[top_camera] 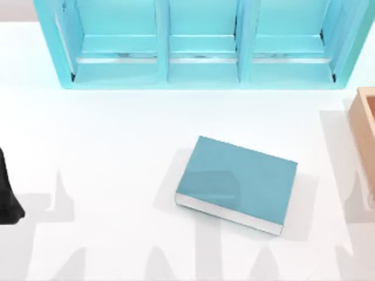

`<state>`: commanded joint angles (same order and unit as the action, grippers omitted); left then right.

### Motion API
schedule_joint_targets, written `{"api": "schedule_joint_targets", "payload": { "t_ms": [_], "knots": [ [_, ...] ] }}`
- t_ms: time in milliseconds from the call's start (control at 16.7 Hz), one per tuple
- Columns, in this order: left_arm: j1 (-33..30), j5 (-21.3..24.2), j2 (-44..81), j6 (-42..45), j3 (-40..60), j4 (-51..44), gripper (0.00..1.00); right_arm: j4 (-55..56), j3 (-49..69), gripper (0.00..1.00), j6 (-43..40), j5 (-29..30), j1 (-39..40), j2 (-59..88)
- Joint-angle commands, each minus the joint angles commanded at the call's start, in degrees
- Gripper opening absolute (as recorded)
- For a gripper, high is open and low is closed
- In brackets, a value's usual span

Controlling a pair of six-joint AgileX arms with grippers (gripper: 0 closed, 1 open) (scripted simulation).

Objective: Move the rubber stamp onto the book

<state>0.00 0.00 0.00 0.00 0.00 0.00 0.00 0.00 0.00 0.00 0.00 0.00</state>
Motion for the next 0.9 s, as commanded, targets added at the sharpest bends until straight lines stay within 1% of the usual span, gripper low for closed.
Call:
{"api": "schedule_joint_targets", "payload": {
  "t_ms": [180, 420, 600, 900],
  "knots": [
    [0.0, 0.0, 0.0, 0.0, 0.0, 0.0, 1.0, -1.5, 1.7, 1.0, -0.3, 0.1, -0.4, 1.8],
    [0.0, 0.0, 0.0, 0.0, 0.0, 0.0, 1.0, -10.6, 11.4, 1.0, -2.1, 0.0, -2.4, 12.6],
    [0.0, 0.0, 0.0, 0.0, 0.0, 0.0, 1.0, -20.9, 22.8, 1.0, -4.2, 0.0, -4.6, 26.8],
    [0.0, 0.0, 0.0, 0.0, 0.0, 0.0, 1.0, -39.2, 46.4, 1.0, -8.3, 0.0, -8.8, 56.5]
  ]
}}
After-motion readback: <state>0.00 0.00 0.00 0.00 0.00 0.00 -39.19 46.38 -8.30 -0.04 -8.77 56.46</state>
